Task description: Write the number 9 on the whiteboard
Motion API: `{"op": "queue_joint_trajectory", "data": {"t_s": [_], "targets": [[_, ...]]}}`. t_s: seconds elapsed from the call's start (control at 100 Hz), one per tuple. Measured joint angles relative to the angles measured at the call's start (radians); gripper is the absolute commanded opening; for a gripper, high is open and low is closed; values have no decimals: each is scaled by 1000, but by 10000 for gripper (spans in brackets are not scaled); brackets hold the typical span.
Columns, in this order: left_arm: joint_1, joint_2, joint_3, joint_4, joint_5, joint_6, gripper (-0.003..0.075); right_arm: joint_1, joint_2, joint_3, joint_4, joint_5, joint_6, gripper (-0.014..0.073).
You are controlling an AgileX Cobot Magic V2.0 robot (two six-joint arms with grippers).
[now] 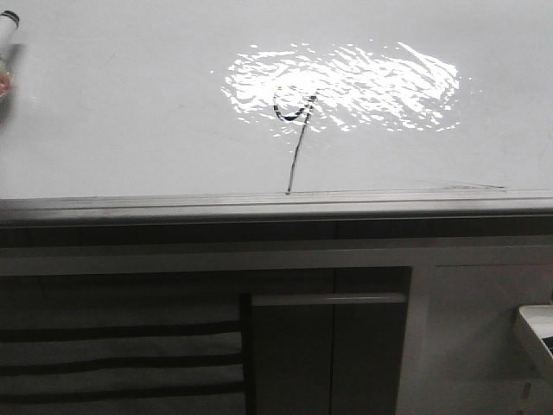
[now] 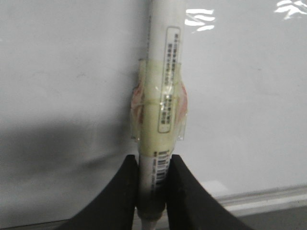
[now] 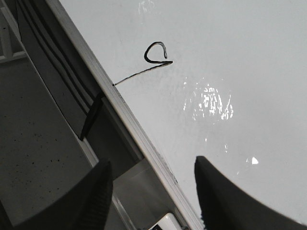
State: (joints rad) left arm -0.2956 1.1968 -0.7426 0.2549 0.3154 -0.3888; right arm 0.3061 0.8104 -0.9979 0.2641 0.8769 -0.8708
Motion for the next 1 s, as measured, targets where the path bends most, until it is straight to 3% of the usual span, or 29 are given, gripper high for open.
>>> {"op": "queue_joint_trajectory", "data": {"t_s": [0.2, 0.45, 0.76, 0.9, 1.0], "targets": [[8, 49, 36, -12, -152, -13, 60, 0, 0, 0, 0, 3, 4, 344], [10, 92, 36, -15, -189, -15, 71, 0, 0, 0, 0, 5, 5, 344], [10, 70, 36, -11, -188, -15, 328, 0, 0, 0, 0, 5, 7, 344], [10, 42, 36, 9, -161, -13, 337, 0, 0, 0, 0, -8, 18, 344], [10, -3, 24, 14, -76, -13, 337, 0, 0, 0, -2, -8, 101, 344]]}}
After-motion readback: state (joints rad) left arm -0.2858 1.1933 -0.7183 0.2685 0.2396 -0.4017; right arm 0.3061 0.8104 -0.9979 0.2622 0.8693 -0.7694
